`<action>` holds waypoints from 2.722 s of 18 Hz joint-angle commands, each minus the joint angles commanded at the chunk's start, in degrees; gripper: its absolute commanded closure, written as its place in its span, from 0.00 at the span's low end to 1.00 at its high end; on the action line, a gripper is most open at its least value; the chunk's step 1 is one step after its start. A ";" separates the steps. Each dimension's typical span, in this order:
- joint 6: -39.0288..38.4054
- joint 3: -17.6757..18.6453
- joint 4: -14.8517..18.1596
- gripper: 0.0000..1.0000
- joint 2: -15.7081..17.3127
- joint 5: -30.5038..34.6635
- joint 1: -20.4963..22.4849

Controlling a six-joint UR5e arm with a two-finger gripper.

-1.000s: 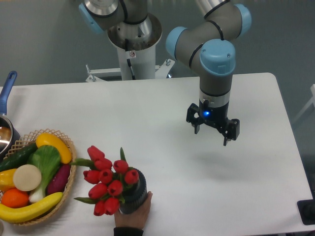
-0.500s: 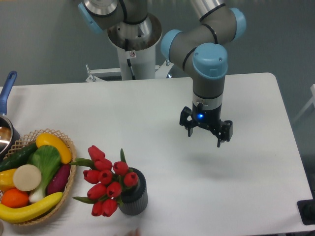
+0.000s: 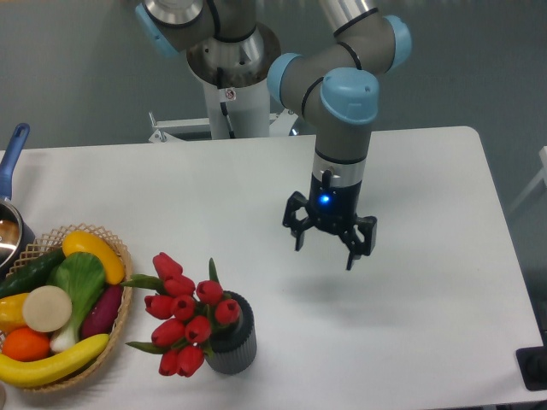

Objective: Pick up the flowers from the vase
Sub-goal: 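Move the open gripper down and toward the red tulip stems, then close the gripper around the tulip stems above the vase rim, then lift the gripped tulips up and out of the grey vase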

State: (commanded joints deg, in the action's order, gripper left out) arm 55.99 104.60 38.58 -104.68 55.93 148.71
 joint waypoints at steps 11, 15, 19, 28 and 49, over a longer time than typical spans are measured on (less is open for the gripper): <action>6.93 -4.93 0.00 0.00 -5.36 -20.50 -2.46; 7.56 -4.58 -0.09 0.00 -5.89 -20.86 -3.51; 8.17 -5.28 -0.09 0.00 -7.64 -21.74 -5.44; 8.17 -6.42 0.00 0.25 -10.37 -24.20 -5.89; 1.32 -6.16 0.00 1.00 -3.87 -34.74 -2.46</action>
State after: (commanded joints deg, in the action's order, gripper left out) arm 57.31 98.44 38.58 -108.55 21.19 146.25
